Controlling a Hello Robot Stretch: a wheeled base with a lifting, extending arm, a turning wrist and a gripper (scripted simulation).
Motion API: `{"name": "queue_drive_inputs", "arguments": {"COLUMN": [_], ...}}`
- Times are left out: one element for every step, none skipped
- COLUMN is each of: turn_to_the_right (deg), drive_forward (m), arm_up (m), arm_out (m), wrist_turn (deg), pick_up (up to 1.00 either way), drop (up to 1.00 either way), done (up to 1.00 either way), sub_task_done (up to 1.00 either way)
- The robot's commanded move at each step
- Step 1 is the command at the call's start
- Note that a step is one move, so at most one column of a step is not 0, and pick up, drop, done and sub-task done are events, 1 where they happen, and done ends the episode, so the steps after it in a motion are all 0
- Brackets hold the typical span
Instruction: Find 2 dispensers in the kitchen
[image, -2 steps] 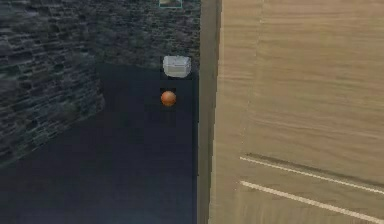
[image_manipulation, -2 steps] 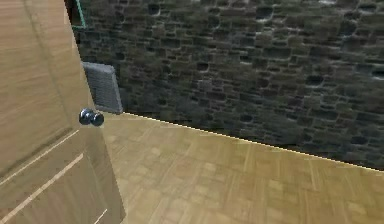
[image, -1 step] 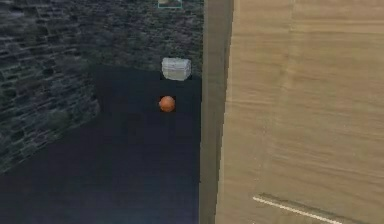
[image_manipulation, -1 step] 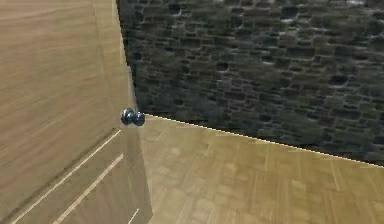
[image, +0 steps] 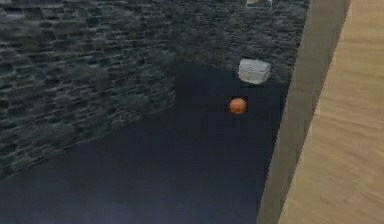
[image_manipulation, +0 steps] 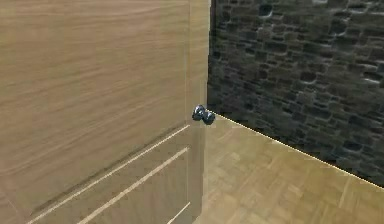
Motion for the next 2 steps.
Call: {"name": "queue_drive_inputs", "arguments": {"turn_to_the_right": [0.0, -45.0], "drive_forward": [0.4, 0.0], "arm_up": [0.0, 0.0], "arm_out": [0.0, 0.0], "wrist_turn": [0.0, 0.0], "pick_up": [0.0, 0.0], "drop": [0.0, 0.0], "done": [0.0, 0.0], "sub_task_done": [0.0, 0.0]}}
